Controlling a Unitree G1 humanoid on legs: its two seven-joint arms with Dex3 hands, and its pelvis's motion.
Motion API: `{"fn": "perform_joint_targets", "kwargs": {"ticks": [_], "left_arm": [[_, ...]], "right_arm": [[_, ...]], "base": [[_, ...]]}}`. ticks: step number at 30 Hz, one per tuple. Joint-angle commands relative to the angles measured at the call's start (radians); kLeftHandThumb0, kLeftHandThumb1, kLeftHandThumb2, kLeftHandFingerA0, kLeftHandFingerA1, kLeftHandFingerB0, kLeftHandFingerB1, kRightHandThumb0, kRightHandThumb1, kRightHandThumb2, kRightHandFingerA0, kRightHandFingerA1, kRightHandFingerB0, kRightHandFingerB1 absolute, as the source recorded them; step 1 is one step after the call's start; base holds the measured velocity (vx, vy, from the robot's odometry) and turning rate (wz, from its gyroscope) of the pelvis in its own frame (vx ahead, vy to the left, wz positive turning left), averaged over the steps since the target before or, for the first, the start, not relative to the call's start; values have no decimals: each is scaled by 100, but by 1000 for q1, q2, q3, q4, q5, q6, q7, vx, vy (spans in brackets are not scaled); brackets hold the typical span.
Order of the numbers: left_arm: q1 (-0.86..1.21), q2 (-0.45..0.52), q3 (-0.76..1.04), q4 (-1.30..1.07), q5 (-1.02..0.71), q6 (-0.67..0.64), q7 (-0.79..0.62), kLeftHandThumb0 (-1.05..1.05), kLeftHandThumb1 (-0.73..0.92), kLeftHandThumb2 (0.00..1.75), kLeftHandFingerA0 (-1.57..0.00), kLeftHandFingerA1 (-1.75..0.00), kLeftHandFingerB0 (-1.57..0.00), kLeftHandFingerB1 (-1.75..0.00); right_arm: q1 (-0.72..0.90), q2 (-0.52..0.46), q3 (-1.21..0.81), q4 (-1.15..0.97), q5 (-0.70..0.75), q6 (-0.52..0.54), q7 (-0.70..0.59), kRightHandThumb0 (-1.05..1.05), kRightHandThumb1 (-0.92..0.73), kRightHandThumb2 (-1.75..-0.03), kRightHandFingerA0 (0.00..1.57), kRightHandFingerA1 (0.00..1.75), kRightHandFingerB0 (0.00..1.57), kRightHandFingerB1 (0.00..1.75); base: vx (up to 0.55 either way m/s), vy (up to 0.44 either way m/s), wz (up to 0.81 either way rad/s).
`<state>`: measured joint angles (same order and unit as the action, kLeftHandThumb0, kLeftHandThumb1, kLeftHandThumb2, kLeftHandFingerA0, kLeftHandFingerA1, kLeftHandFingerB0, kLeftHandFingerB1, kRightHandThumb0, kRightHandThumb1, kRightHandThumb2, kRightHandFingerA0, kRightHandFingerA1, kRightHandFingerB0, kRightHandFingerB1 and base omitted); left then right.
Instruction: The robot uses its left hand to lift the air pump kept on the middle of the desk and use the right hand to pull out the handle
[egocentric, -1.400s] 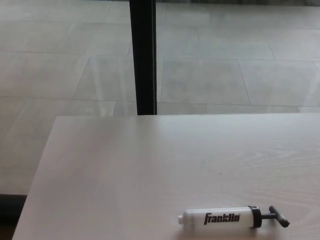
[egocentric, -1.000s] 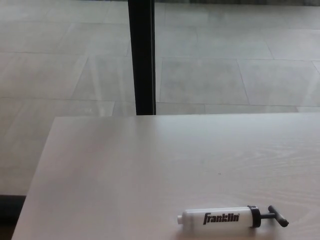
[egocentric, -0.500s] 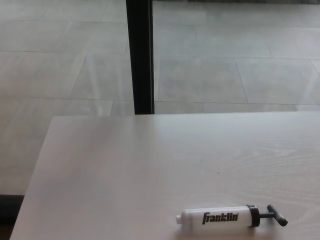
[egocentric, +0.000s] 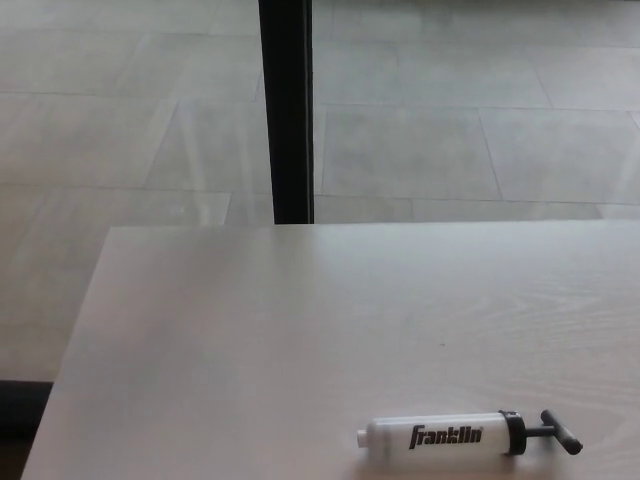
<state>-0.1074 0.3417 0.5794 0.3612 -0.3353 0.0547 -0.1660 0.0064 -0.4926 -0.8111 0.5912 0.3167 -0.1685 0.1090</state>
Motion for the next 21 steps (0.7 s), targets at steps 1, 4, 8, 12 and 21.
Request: {"fn": "perform_joint_targets", "kwargs": {"ticks": [1, 4, 8, 12, 21], "left_arm": [[-346, -227, -709, -639, 327, 411, 118, -63, 61, 57, -40, -63, -40, -52], [-356, -263, -824, -557, 418, 396, 70, -64, 61, 59, -43, -67, -39, -52], [-353, -303, -874, -504, 455, 399, 92, -61, 58, 57, -44, -72, -43, -55], [-328, -339, -941, -449, 456, 436, 97, -52, 59, 57, -42, -78, -44, -58], [-301, -379, -1055, -368, 522, 432, 155, -51, 58, 57, -42, -74, -44, -60]], "right_arm": [[-144, 161, 151, -436, 53, 153, -169, -48, -80, -64, 60, 65, 38, 35], [-156, 141, 200, -439, 2, 188, -144, -53, -77, -63, 67, 67, 40, 36], [-155, 137, 255, -462, -51, 211, -129, -60, -60, -95, 64, 72, 34, 51], [-138, 162, 351, -534, -81, 231, -90, -56, -72, -61, 66, 71, 46, 38], [-123, 210, 477, -607, -129, 250, -83, -50, -72, -61, 68, 76, 51, 41]], "base": [[0, 0, 0], [0, 0, 0], [0, 0, 0], [0, 0, 0], [0, 0, 0]]}}
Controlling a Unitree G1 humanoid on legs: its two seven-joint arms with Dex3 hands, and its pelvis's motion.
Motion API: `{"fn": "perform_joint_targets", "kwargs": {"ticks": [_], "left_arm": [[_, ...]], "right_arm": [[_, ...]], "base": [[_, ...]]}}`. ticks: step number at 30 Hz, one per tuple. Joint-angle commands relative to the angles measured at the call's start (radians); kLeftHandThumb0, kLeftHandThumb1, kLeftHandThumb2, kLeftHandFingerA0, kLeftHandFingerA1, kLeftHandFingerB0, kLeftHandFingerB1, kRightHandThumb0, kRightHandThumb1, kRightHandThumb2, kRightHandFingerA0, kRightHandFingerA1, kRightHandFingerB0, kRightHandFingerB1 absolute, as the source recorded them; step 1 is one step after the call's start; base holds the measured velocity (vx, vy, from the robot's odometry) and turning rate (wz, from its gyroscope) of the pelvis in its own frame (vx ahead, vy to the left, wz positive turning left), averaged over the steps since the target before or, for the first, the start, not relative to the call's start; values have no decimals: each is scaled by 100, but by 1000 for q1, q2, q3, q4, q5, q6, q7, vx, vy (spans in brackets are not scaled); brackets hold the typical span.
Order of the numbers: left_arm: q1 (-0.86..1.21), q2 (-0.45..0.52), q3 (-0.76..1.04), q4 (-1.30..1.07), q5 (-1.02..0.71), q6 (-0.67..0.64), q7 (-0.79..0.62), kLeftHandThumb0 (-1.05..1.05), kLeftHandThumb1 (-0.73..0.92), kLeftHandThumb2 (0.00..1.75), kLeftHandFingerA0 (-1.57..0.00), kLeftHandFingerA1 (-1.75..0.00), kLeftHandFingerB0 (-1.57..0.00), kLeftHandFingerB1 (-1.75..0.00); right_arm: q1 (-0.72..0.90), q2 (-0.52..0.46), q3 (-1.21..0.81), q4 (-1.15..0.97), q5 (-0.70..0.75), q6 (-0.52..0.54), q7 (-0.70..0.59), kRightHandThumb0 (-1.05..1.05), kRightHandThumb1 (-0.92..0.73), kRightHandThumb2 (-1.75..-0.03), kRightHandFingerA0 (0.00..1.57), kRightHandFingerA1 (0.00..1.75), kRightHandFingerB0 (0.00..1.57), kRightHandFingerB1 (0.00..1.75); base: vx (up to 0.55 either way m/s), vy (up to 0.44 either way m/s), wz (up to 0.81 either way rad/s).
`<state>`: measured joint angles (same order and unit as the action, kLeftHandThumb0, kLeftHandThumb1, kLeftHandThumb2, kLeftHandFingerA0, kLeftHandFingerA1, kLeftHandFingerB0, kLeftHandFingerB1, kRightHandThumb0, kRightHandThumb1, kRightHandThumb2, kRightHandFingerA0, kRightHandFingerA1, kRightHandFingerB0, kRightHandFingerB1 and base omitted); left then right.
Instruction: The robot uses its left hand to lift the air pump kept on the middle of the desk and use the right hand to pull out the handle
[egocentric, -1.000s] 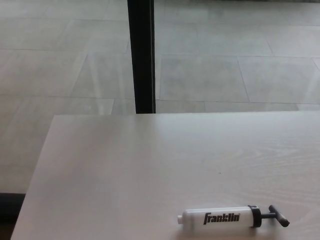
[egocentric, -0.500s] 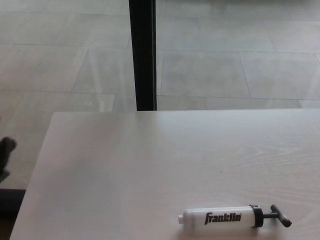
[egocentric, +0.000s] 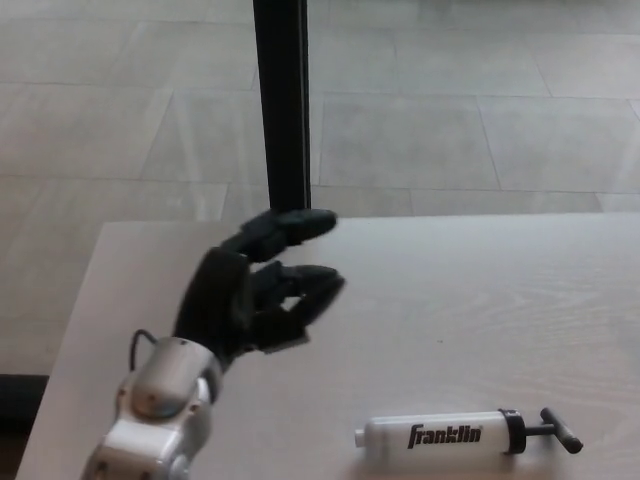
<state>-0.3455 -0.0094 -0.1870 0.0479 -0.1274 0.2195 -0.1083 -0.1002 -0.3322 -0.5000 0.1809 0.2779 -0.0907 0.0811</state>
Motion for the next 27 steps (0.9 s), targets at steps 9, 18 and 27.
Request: {"fn": "perform_joint_targets", "kwargs": {"ticks": [9, 18, 27], "left_arm": [[-144, 30, -420, -39, 443, 301, 70, -55, 58, 58, -37, -71, -40, -56], [-277, 158, -719, -12, 733, 427, -84, -82, 69, 60, -21, -60, -26, -45], [-344, 242, -952, 26, 1009, 500, -189, -91, 58, 103, 0, -38, -10, -45]], "right_arm": [[-27, 42, 182, -215, -84, 205, -68, -42, -73, -61, 67, 79, 55, 44], [-33, 45, 196, -232, -77, 224, -70, -43, -72, -61, 66, 80, 53, 44], [-27, 44, 194, -255, -78, 240, -82, -44, -71, -61, 66, 83, 52, 45]], "base": [[0, 0, 0], [0, 0, 0], [0, 0, 0]]}}
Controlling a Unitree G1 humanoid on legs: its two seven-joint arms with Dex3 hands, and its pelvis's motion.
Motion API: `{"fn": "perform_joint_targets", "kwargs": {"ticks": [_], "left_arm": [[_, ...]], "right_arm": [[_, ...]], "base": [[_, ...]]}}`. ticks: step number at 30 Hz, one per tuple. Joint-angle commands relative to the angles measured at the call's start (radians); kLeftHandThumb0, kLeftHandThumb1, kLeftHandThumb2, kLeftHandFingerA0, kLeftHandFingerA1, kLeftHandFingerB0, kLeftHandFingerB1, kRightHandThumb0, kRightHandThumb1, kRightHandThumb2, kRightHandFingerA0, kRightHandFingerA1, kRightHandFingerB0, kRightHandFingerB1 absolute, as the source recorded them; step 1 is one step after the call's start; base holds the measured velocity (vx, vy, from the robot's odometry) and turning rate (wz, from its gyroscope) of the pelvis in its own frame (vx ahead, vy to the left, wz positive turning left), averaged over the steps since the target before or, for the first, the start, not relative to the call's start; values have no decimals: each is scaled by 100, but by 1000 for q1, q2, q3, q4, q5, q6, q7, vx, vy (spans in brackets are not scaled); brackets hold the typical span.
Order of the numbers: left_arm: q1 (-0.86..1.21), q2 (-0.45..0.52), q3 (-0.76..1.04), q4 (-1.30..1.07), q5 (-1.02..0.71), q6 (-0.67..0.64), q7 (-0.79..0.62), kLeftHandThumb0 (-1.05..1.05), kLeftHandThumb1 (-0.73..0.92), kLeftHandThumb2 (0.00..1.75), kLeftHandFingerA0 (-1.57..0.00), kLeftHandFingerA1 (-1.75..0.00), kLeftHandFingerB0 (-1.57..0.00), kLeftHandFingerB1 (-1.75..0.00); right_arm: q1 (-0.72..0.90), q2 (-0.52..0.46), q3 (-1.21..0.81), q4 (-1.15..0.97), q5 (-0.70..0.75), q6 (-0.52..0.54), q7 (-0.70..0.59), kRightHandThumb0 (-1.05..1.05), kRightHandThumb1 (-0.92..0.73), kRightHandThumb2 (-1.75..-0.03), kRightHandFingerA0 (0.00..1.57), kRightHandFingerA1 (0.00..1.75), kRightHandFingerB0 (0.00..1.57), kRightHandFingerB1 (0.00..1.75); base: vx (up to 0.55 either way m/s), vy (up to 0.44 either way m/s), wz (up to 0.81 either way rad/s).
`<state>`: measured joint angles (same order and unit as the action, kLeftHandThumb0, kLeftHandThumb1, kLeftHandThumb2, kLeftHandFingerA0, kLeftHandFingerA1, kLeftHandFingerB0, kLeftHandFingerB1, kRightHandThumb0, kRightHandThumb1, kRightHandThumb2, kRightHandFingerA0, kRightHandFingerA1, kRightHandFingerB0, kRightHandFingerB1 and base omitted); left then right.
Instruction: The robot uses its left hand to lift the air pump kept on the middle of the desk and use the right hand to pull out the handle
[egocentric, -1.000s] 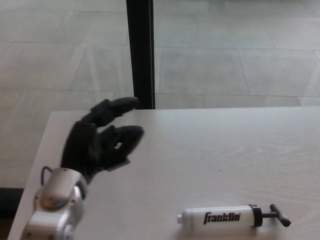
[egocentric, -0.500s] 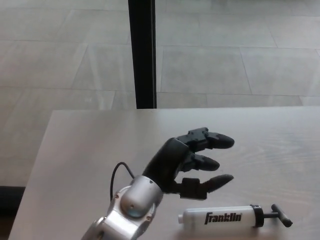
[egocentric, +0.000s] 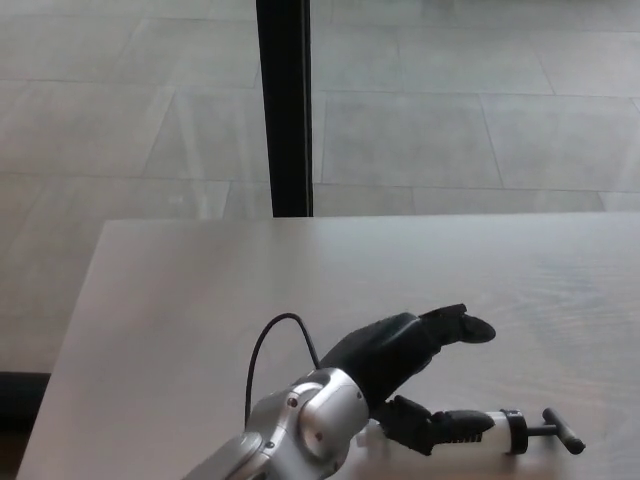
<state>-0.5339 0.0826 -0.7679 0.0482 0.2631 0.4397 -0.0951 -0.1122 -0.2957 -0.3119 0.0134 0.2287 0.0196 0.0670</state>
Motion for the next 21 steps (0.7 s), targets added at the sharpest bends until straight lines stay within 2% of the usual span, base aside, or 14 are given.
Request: {"fn": "perform_joint_targets", "kwargs": {"ticks": [1, 5, 6, 10, 11, 12, 13, 15, 16, 17, 18, 19, 20, 21], "left_arm": [[-154, 144, -385, 37, 639, 293, -190, -91, 60, 104, 0, -38, -11, -44], [-155, 112, -423, 77, 668, 331, -141, -94, 61, 105, 0, -35, -8, -42], [-153, 105, -431, 85, 673, 337, -130, -91, 58, 103, 0, -37, -11, -46], [-159, 86, -463, 113, 690, 355, -107, -92, 59, 103, 0, -41, -10, -48], [-158, 80, -470, 122, 693, 355, -95, -99, 63, 103, -4, -42, -16, -49], [-155, 73, -477, 131, 691, 360, -85, -91, 58, 101, -4, -45, -12, -48], [-155, 50, -482, 159, 678, 372, -70, -100, 64, 103, -4, -45, -16, -50], [-147, 28, -482, 180, 665, 384, -40, -93, 60, 101, -4, -49, -16, -50], [-132, 14, -473, 190, 656, 387, 0, -88, 56, 99, -7, -54, -20, -51], [-114, -9, -458, 208, 639, 386, 53, -88, 72, 62, -15, -55, -33, -42], [-86, -37, -433, 222, 614, 378, 119, -85, 53, 93, -16, -58, -28, -52], [-73, -46, -422, 224, 605, 374, 143, -85, 53, 93, -16, -58, -28, -52], [-36, -72, -402, 244, 593, 349, 239, -84, 68, 61, -28, -58, -42, -46], [-7, -93, -390, 269, 594, 319, 333, -83, 67, 60, -32, -61, -45, -49]], "right_arm": [[-13, 9, 4, -90, -25, 128, -69, -46, -71, -61, 65, 85, 52, 45], [-13, 18, 0, -80, -16, 108, -64, -45, -72, -61, 65, 87, 55, 45], [-12, 19, 2, -84, -19, 109, -66, -45, -72, -61, 65, 87, 55, 45], [-18, 21, 5, -90, -20, 117, -68, -42, -71, -61, 65, 88, 54, 46], [-16, 21, 5, -91, -21, 117, -68, -43, -70, -61, 65, 88, 55, 46], [-13, 21, 6, -96, -23, 119, -68, -43, -70, -61, 65, 89, 55, 46], [-13, 21, 6, -92, -21, 122, -67, -42, -70, -61, 65, 91, 56, 46], [-9, 19, 8, -93, -26, 122, -64, -42, -71, -61, 64, 91, 56, 46], [-4, 21, 9, -97, -26, 121, -63, -41, -71, -61, 64, 92, 56, 46], [-3, 23, 9, -95, -28, 118, -65, -43, -71, -61, 64, 93, 56, 47], [-1, 27, 12, -94, -30, 118, -67, -42, -72, -61, 64, 92, 55, 47], [0, 29, 14, -96, -30, 119, -67, -42, -72, -61, 64, 92, 55, 47], [4, 29, 20, -100, -36, 123, -67, -44, -71, -61, 65, 91, 56, 47], [6, 31, 22, -103, -37, 129, -69, -43, -70, -61, 65, 89, 57, 47]], "base": [[0, 0, 0], [0, 0, 0], [0, 0, 0], [0, 0, 0], [0, 0, 0], [0, 0, 0], [0, 0, 0], [0, 0, 0], [0, 0, 0], [0, 0, 0], [0, 0, 0], [0, 0, 0], [0, 0, 0], [0, 0, 0]]}}
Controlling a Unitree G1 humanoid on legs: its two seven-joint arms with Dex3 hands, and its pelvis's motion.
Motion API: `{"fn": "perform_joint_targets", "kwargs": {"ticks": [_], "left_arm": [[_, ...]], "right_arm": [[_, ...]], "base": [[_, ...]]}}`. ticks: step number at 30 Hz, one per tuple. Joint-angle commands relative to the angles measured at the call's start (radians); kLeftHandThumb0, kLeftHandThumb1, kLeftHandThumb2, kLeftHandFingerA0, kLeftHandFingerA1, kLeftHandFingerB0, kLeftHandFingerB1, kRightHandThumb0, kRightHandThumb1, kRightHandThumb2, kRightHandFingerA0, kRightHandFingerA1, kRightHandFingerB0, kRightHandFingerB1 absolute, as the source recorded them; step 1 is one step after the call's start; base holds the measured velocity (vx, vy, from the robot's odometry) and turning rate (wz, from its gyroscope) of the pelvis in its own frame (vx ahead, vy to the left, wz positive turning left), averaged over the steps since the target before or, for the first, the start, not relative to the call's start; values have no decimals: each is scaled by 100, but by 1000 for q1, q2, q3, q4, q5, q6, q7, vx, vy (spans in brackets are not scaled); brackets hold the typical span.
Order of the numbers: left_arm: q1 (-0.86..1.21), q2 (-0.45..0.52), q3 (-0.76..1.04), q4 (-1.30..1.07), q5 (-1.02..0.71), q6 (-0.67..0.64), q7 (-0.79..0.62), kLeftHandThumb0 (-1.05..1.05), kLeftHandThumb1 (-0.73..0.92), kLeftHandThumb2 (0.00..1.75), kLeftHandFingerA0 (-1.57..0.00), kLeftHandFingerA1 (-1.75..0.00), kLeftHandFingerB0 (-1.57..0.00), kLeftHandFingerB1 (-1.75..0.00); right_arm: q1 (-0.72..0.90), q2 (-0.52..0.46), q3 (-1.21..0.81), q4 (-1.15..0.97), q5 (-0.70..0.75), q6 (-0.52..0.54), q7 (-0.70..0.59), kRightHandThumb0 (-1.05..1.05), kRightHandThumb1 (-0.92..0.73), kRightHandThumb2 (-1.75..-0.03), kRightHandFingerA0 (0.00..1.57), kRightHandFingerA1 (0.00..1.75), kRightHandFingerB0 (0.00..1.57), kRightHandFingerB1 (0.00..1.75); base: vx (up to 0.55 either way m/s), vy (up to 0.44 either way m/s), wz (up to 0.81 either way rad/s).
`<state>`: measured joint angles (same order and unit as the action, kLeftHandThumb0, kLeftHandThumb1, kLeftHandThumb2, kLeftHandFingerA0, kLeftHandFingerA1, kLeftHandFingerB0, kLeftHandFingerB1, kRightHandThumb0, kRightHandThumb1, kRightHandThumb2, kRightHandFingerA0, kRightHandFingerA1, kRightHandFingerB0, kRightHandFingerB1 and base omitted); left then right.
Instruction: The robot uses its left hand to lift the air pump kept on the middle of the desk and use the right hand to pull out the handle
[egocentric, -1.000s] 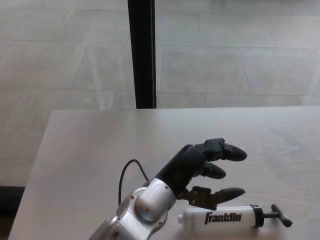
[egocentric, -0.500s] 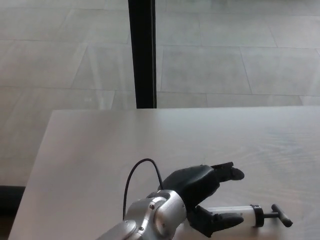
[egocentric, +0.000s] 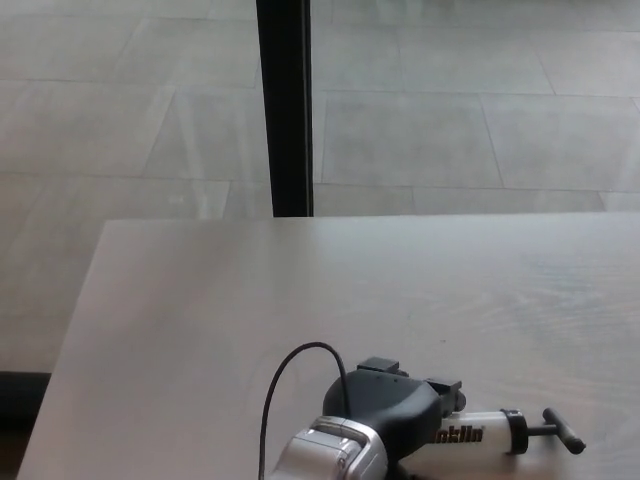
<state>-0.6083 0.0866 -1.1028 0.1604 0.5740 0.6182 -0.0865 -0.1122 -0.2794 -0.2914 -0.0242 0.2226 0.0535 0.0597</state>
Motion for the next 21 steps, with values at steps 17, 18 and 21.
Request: {"fn": "perform_joint_targets", "kwargs": {"ticks": [17, 18, 21], "left_arm": [[147, -178, 5, 287, 289, -24, 635, -31, 59, 71, -97, -133, -56, -58], [146, -172, 0, 284, 294, -21, 621, -31, 59, 71, -97, -133, -56, -58], [176, -102, -16, 257, 293, -65, 575, -24, 64, 72, -81, -142, -72, -65]], "right_arm": [[-25, 26, 24, -78, -66, 113, -97, -29, -69, -60, 68, 87, 65, 50], [-26, 26, 24, -78, -67, 113, -98, -29, -69, -60, 68, 87, 65, 50], [-16, 20, 22, -75, -73, 101, -93, -28, -68, -60, 67, 89, 65, 50]], "base": [[0, 0, 0], [0, 0, 0], [0, 0, 0]]}}
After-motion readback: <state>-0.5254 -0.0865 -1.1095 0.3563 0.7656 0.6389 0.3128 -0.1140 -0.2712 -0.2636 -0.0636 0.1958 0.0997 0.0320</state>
